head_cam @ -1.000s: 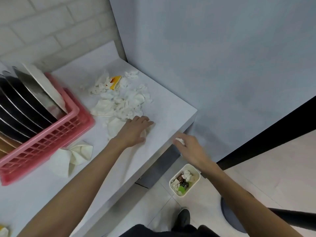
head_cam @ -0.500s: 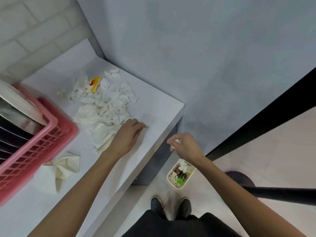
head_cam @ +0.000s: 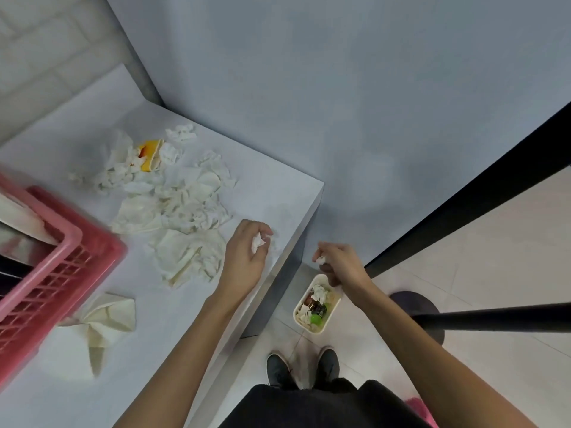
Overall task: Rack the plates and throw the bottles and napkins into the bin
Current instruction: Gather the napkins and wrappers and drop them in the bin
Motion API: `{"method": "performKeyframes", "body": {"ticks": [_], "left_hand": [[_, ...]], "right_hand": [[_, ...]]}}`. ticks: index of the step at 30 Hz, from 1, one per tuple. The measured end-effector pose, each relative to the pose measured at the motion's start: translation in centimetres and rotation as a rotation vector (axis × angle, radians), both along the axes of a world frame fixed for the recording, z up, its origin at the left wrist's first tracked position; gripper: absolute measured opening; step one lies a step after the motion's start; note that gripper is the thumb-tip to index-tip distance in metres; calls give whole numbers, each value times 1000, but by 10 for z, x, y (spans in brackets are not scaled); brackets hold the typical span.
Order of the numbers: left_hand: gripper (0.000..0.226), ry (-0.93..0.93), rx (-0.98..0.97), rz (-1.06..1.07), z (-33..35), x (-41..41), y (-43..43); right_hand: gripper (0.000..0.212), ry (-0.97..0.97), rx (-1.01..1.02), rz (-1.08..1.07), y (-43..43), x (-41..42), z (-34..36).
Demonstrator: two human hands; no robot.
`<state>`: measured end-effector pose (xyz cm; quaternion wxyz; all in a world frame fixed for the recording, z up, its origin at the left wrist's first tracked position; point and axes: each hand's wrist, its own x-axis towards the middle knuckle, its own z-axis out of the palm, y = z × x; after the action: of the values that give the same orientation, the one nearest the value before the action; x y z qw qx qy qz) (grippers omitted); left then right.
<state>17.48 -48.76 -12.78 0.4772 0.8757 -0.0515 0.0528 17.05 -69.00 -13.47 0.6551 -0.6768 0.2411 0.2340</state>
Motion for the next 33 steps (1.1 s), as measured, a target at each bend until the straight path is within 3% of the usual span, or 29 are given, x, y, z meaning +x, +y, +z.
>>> {"method": "performKeyframes", "body": {"ticks": [5, 7, 12, 19, 23, 26, 29, 33], "left_hand": [[21, 155, -273, 58, -1, -18, -10], [18, 244, -331, 54, -9, -24, -17], [24, 388, -358, -8, -33, -52, -45], [19, 524, -267, -9, -72, -86, -81], [22, 522, -132, 114, -103, -104, -95], [18, 558, -71, 185, -122, -117, -107], [11, 695, -125, 183, -143, -127, -120], [27, 834, -279, 209, -188, -132, -125]], "right_hand": [[32, 15, 548, -289, -2, -19, -13], [35, 7, 638, -371, -6, -28, -23], [39, 23, 585, -493, -16, -54, -42], [24, 48, 442, -426, -46, -77, -76], [16, 110, 693, -523, -68, -93, -102], [12, 307, 807, -493, -84, -108, -124], [17, 403, 668, -363, -92, -123, -151], [13, 429, 481, -353, -91, -131, -192]]}}
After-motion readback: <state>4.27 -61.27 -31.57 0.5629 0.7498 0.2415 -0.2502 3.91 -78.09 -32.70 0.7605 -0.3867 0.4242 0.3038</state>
